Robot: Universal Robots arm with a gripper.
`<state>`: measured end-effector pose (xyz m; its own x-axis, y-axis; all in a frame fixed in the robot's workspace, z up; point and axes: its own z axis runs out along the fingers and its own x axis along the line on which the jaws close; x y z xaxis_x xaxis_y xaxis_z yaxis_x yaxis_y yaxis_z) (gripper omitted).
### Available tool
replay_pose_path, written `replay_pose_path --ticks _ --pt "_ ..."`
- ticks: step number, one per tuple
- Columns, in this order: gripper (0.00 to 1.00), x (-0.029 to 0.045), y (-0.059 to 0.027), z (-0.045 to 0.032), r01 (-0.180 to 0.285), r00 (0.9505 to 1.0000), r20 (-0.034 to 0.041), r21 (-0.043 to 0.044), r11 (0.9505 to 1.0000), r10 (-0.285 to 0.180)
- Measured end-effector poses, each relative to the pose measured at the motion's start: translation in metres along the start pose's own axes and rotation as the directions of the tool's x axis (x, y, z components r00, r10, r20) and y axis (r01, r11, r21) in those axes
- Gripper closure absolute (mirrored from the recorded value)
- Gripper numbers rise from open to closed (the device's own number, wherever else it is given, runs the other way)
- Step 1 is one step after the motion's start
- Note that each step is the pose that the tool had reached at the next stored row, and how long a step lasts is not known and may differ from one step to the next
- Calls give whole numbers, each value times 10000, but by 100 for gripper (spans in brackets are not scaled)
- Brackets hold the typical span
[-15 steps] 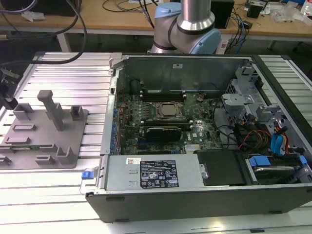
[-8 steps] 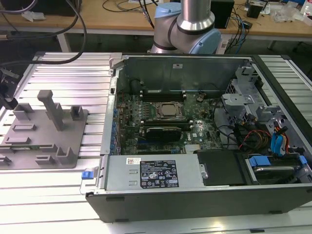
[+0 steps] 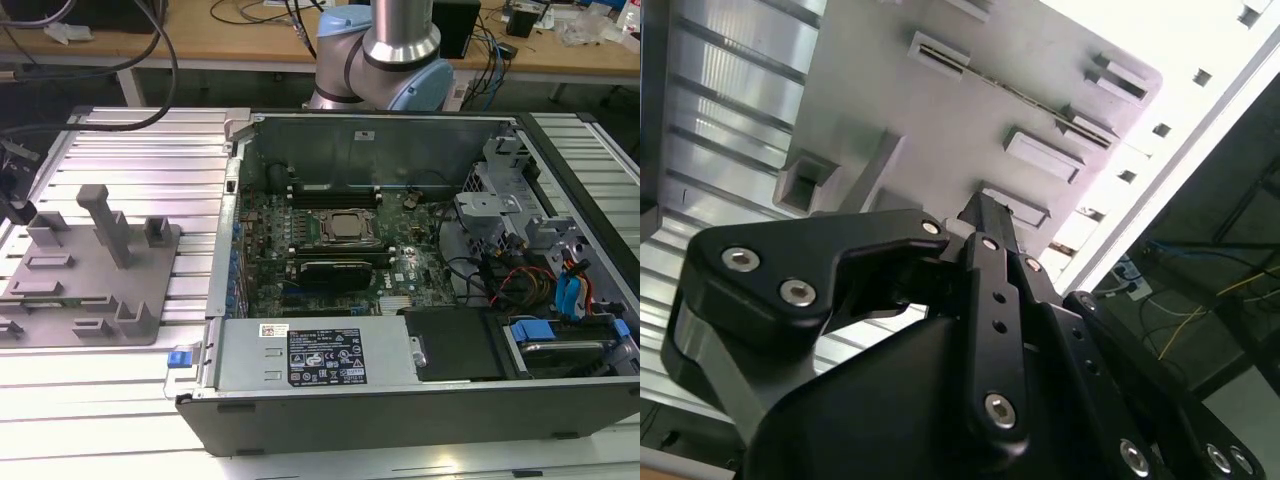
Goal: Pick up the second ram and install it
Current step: 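Pick up the second ram and move it above second insertion slot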
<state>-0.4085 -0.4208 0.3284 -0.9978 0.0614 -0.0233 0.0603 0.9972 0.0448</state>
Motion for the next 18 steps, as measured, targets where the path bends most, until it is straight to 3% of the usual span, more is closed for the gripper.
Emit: replay_pose_path --ticks 2,4,6,7,8,10,11,13,15,17,18 --pt "92 1 0 2 339 9994 -16 -8 9994 -339" --pt "92 0 -1 12 1284 9917 -55 -30 9917 -1284" --pt "92 0 -1 18 1759 9844 -76 -43 9844 -1759" --pt "92 0 -1 20 2100 9776 -90 -54 9777 -2101" --pt "92 0 -1 25 2545 9670 -106 -69 9671 -2545" --pt "92 0 -2 29 2959 9551 -122 -84 9552 -2959" --pt "92 0 -2 33 3335 9426 -137 -98 9427 -3336" --pt "92 0 -2 36 3721 9280 -151 -114 9281 -3722" --pt "92 1 -2 44 4591 8881 -181 -152 8882 -4594" --pt "92 1 -2 48 4856 8738 -189 -165 8740 -4858" --pt "92 1 -3 48 5051 8627 -195 -174 8629 -5054"
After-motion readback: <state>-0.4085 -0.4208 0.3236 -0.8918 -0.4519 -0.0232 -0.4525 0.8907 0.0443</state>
